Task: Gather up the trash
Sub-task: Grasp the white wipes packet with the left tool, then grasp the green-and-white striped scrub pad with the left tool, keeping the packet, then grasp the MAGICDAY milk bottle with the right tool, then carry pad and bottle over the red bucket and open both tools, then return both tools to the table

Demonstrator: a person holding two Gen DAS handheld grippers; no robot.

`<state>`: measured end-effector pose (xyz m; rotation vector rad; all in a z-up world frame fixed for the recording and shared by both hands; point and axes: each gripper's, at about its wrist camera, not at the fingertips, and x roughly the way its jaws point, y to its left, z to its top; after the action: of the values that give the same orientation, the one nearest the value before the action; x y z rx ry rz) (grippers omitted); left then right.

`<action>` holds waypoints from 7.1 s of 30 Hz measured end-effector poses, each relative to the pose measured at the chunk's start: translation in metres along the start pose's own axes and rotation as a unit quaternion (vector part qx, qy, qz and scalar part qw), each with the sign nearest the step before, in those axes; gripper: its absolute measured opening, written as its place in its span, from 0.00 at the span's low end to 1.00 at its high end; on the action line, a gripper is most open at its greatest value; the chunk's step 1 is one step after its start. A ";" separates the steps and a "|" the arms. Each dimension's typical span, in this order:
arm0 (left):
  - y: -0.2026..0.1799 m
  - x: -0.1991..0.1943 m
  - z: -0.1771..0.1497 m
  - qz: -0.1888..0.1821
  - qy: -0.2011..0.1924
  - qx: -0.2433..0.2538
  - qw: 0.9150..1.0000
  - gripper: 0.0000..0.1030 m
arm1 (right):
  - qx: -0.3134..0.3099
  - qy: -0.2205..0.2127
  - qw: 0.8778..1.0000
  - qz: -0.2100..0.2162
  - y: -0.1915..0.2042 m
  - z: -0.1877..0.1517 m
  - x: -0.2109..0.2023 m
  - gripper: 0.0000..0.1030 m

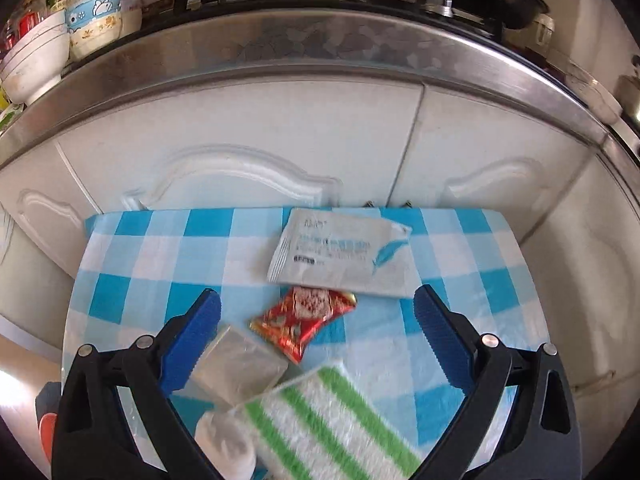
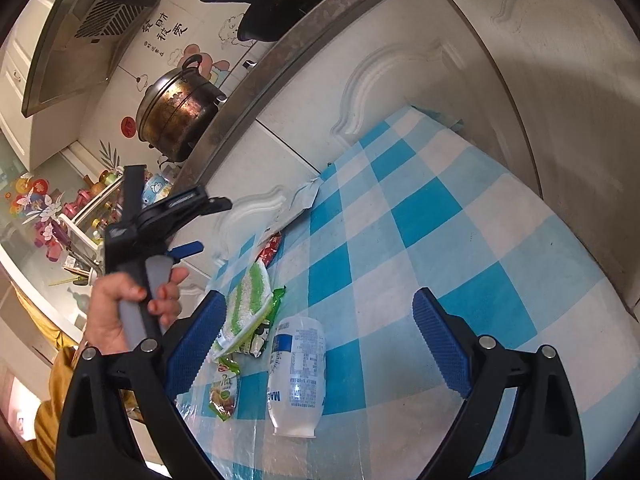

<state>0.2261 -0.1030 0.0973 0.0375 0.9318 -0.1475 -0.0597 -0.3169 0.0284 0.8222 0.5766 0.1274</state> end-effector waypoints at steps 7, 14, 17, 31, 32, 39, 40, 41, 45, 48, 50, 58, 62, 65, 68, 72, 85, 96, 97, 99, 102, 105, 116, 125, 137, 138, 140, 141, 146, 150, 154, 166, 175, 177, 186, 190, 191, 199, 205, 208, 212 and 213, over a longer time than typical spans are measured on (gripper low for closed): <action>-0.014 0.074 0.036 0.067 0.036 -0.086 0.993 0.64 | 0.010 -0.005 1.000 0.002 -0.011 0.006 -0.001 0.91; -0.025 0.111 0.045 0.050 0.042 -0.124 0.990 0.60 | 0.029 0.006 1.000 0.003 -0.025 0.007 0.002 0.91; -0.030 0.120 0.048 0.047 0.042 -0.117 0.991 0.60 | 0.036 0.010 0.999 0.002 -0.030 0.007 0.004 0.91; -0.041 0.133 0.037 0.097 0.079 -0.009 0.992 0.65 | 0.044 0.017 0.999 -0.001 -0.033 0.007 0.006 0.91; -0.042 0.128 0.030 0.093 0.081 -0.004 0.992 0.65 | 0.043 0.016 0.999 -0.002 -0.033 0.007 0.006 0.91; -0.024 0.094 -0.010 0.063 0.123 0.035 0.990 0.66 | 0.027 0.019 0.999 -0.010 -0.027 0.005 0.008 0.91; -0.020 0.088 -0.017 0.061 0.129 0.040 0.989 0.66 | 0.022 0.019 1.000 -0.012 -0.025 0.005 0.008 0.91; -0.017 0.083 -0.023 0.059 0.133 0.044 0.988 0.66 | 0.017 0.020 1.000 -0.013 -0.024 0.004 0.008 0.91; -0.003 0.062 -0.047 0.050 0.148 0.053 0.986 0.66 | 0.003 0.028 1.000 -0.013 -0.018 0.001 0.011 0.91; 0.011 0.042 -0.060 0.020 0.151 0.038 0.988 0.66 | -0.017 0.034 0.999 -0.018 -0.011 -0.003 0.013 0.91; 0.021 0.028 -0.067 0.001 0.150 0.039 0.988 0.66 | -0.030 0.038 0.999 -0.021 -0.006 -0.005 0.013 0.91; 0.043 -0.063 -0.096 -0.008 0.057 0.063 0.996 0.77 | -0.083 0.058 0.994 -0.031 0.013 -0.017 0.021 0.91; 0.039 -0.087 -0.127 -0.007 0.046 0.082 0.996 0.86 | -0.110 0.071 0.991 -0.038 0.023 -0.024 0.026 0.91; 0.040 -0.082 -0.150 -0.008 0.054 0.066 0.996 0.86 | -0.131 0.078 0.987 -0.043 0.031 -0.030 0.029 0.91; 0.042 -0.069 -0.164 -0.025 0.068 0.048 0.996 0.86 | -0.152 0.085 0.984 -0.044 0.039 -0.037 0.031 0.91; 0.038 -0.059 -0.171 -0.055 0.079 0.042 0.994 0.86 | -0.168 0.091 0.980 -0.050 0.044 -0.042 0.035 0.91; 0.023 -0.028 -0.166 -0.067 0.105 0.038 0.991 0.93 | -0.189 0.112 0.974 -0.059 0.050 -0.048 0.044 0.91; 0.017 -0.044 -0.175 -0.087 0.059 0.015 0.994 0.48 | -0.194 0.122 0.971 -0.070 0.052 -0.052 0.047 0.91; 0.018 -0.048 -0.176 -0.089 0.055 0.015 0.994 0.45 | -0.195 0.122 0.970 -0.072 0.052 -0.052 0.047 0.91; 0.021 -0.053 -0.177 -0.093 0.051 0.012 0.994 0.37 | -0.199 0.122 0.969 -0.077 0.053 -0.052 0.048 0.88; 0.026 -0.063 -0.180 -0.103 0.042 0.006 0.994 0.28 | -0.201 0.131 0.967 -0.089 0.053 -0.054 0.052 0.67; 0.032 -0.073 -0.183 -0.110 0.032 0.001 0.993 0.23 | -0.207 0.135 0.964 -0.098 0.055 -0.056 0.054 0.60; 0.086 -0.114 -0.207 -0.132 0.009 -0.043 0.990 0.22 | -0.233 0.120 0.957 -0.121 0.062 -0.059 0.053 0.43; 0.147 -0.144 -0.239 -0.115 0.000 -0.073 0.991 0.22 | -0.211 0.097 0.967 -0.103 0.073 -0.062 0.045 0.43; 0.250 -0.164 -0.280 -0.076 -0.007 -0.139 0.987 0.22 | -0.245 0.106 0.959 -0.092 0.125 -0.089 0.038 0.43; 0.257 -0.165 -0.283 -0.074 -0.007 -0.142 0.987 0.22 | -0.249 0.108 0.958 -0.089 0.131 -0.092 0.038 0.43; 0.268 -0.165 -0.290 -0.069 -0.006 -0.151 0.986 0.22 | -0.259 0.113 0.956 -0.082 0.143 -0.098 0.038 0.43; 0.274 -0.165 -0.293 -0.067 -0.006 -0.155 0.986 0.22 | -0.263 0.115 0.955 -0.077 0.148 -0.102 0.038 0.43; 0.306 -0.167 -0.309 -0.054 -0.007 -0.181 0.982 0.23 | -0.280 0.140 0.948 -0.051 0.180 -0.123 0.046 0.43; 0.329 -0.173 -0.317 -0.046 -0.016 -0.196 0.979 0.24 | -0.294 0.165 0.941 -0.024 0.208 -0.142 0.058 0.43; 0.350 -0.178 -0.326 -0.049 -0.025 -0.216 0.975 0.24 | -0.313 0.194 0.930 0.011 0.241 -0.164 0.072 0.43; 0.402 -0.172 -0.355 -0.019 -0.020 -0.266 0.964 0.24 | -0.378 0.284 0.876 0.097 0.336 -0.242 0.126 0.43; 0.410 -0.140 -0.363 0.035 0.023 -0.248 0.968 0.53 | -0.391 0.339 0.849 0.109 0.372 -0.290 0.172 0.44; 0.410 -0.135 -0.364 0.041 0.028 -0.239 0.970 0.67 | -0.393 0.338 0.848 0.105 0.375 -0.294 0.178 0.57; 0.419 -0.141 -0.373 0.067 0.012 -0.235 0.970 0.83 | -0.350 0.293 0.882 0.113 0.368 -0.268 0.160 0.84; 0.421 -0.155 -0.376 0.074 -0.035 -0.249 0.965 0.85 | -0.345 0.249 0.898 0.117 0.359 -0.247 0.139 0.87; 0.420 -0.158 -0.377 0.078 -0.048 -0.252 0.963 0.88 | -0.344 0.239 0.901 0.114 0.356 -0.243 0.134 0.88; 0.398 -0.192 -0.366 0.083 -0.132 -0.239 0.958 0.88 | -0.320 0.210 0.915 0.124 0.324 -0.225 0.113 0.88; 0.372 -0.208 -0.351 0.066 -0.156 -0.221 0.960 0.88 | -0.314 0.147 0.929 0.128 0.301 -0.203 0.090 0.91; 0.354 -0.209 -0.341 0.063 -0.145 -0.194 0.968 0.89 | -0.305 0.119 0.936 0.130 0.287 -0.185 0.082 0.92; 0.330 -0.205 -0.331 0.052 -0.128 -0.163 0.977 0.89 | -0.289 0.066 0.947 0.129 0.269 -0.160 0.069 0.94; 0.324 -0.202 -0.330 0.047 -0.122 -0.158 0.979 0.90 | -0.286 0.054 0.949 0.124 0.265 -0.154 0.066 0.95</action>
<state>-0.1091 0.2712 0.0529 -0.2267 0.6969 0.0845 -0.0566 -0.0136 0.1079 0.3173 0.4985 0.5484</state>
